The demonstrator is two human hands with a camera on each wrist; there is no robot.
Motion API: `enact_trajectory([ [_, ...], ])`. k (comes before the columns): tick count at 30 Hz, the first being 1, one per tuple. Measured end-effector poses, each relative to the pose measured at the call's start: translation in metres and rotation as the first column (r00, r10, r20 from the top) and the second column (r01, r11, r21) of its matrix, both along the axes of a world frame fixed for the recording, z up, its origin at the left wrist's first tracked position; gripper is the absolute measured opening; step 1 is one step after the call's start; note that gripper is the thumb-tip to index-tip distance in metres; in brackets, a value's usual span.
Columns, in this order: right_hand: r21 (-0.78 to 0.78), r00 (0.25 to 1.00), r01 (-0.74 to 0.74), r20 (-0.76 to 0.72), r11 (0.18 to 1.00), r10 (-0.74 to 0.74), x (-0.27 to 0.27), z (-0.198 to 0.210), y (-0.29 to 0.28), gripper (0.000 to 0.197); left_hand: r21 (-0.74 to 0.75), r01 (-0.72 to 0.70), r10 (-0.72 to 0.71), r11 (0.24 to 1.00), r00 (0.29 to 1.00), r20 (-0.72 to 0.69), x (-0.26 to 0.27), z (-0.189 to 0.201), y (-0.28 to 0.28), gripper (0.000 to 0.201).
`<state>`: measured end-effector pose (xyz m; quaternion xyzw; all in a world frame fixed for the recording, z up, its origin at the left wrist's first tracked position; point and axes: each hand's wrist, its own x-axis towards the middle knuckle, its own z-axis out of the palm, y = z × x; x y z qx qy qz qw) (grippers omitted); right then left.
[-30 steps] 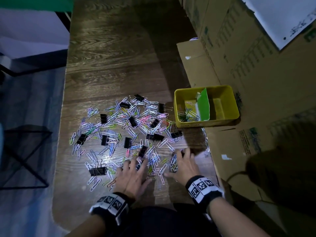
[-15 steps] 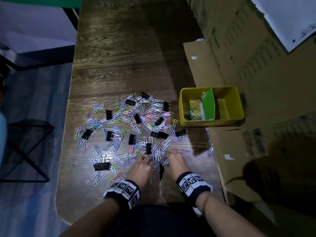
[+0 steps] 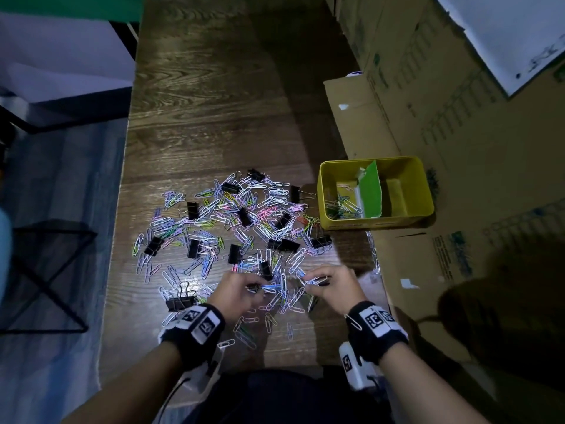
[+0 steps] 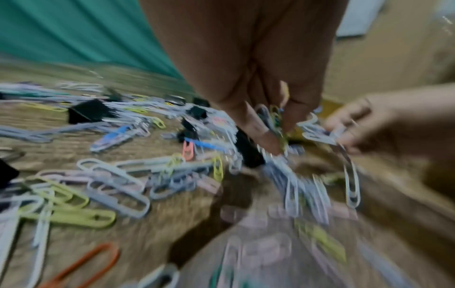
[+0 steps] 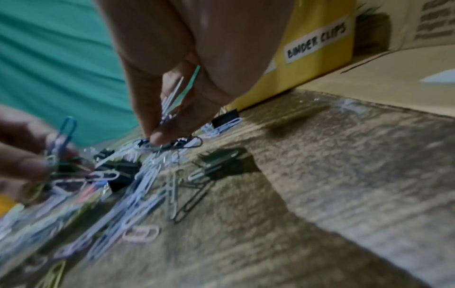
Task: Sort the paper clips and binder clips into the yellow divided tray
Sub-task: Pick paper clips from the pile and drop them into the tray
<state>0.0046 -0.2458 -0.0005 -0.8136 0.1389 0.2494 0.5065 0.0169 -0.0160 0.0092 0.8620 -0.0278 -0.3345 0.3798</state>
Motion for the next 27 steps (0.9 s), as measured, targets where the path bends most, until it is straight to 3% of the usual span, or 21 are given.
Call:
enact_trajectory([
  [3, 0.142, 0.992, 0.107, 0.052, 0.984, -0.116, 0.002, 0.008, -0.010, 0.021, -0.084, -0.103, 0.096, 0.991, 0.992, -0.086, 0.017, 0.020, 0.004, 0.025],
  [6, 0.253, 0.972, 0.161, 0.125, 0.954, -0.198, 0.005, 0.024, -0.018, 0.025, -0.226, -0.107, 0.080, 0.968, 0.989, -0.126, 0.039, 0.049, -0.001, 0.021],
  [11, 0.470, 0.897, 0.214, 0.252, 0.856, -0.363, 0.017, 0.065, -0.028, 0.028, -0.468, -0.103, 0.094, 0.878, 0.995, -0.043, 0.091, 0.098, -0.043, 0.026],
  [14, 0.527, 0.833, 0.255, 0.306, 0.811, -0.461, 0.028, 0.090, -0.038, 0.024, -0.526, -0.123, 0.145, 0.842, 0.989, 0.001, 0.124, 0.106, -0.081, 0.024],
  [18, 0.514, 0.769, 0.287, 0.380, 0.808, -0.515, 0.052, 0.111, -0.050, 0.026, -0.388, -0.067, 0.105, 0.919, 0.991, 0.078, 0.152, 0.086, -0.141, 0.014],
  [20, 0.463, 0.765, 0.299, 0.407, 0.834, -0.499, 0.066, 0.113, -0.057, 0.024, -0.221, 0.041, -0.007, 0.974, 0.988, 0.153, 0.155, 0.069, -0.161, 0.013],
  [23, 0.357, 0.780, 0.340, 0.411, 0.870, -0.472, 0.090, 0.109, -0.067, 0.026, -0.014, 0.175, -0.169, 0.984, 0.965, 0.203, 0.152, 0.053, -0.172, 0.026],
  [27, 0.131, 0.801, 0.424, 0.408, 0.896, -0.438, 0.119, 0.087, -0.082, 0.025, -0.017, 0.130, -0.124, 0.991, 0.972, 0.200, 0.150, 0.042, -0.168, 0.034],
])
